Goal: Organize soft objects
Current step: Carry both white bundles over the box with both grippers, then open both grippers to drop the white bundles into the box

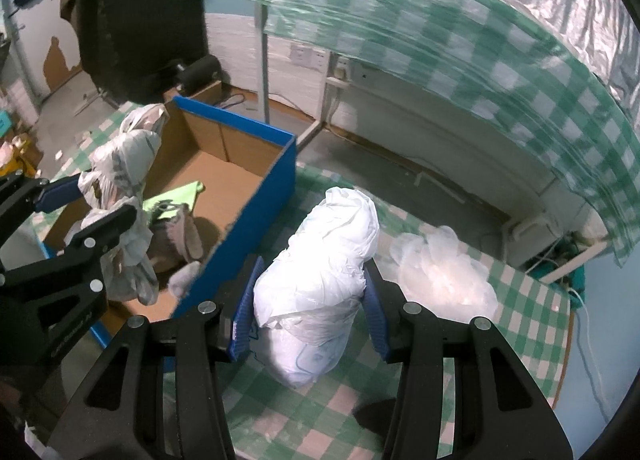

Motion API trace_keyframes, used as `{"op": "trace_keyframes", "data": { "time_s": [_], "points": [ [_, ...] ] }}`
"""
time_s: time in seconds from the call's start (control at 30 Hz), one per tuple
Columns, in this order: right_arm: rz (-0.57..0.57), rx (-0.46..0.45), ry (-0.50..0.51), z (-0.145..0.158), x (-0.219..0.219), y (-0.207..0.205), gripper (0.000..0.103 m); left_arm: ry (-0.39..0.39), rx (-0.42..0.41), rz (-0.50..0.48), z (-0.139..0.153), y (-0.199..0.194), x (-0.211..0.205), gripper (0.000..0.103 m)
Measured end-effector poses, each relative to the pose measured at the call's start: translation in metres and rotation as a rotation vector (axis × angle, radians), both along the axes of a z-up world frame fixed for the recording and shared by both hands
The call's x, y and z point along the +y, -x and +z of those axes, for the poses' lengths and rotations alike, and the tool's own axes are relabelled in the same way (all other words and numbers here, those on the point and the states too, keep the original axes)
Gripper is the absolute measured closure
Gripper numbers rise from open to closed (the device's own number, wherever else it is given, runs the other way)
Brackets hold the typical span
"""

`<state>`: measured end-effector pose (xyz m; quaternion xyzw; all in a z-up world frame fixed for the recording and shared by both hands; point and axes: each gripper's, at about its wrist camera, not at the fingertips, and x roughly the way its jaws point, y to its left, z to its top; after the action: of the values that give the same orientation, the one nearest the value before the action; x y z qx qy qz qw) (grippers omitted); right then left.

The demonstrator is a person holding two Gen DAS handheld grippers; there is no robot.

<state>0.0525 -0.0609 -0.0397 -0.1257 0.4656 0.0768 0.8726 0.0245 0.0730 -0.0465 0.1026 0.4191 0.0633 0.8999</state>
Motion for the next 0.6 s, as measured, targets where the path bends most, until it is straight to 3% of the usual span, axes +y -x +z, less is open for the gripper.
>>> {"op": "trace_keyframes", "data": {
  "time_s": [0.6],
  "points": [
    [0.098,0.021,-0.015,-0.011,0.063,-0.025,0.056,-0.009,0.004,0.1,-0.007,-0.007,0.055,0.062]
  ]
}}
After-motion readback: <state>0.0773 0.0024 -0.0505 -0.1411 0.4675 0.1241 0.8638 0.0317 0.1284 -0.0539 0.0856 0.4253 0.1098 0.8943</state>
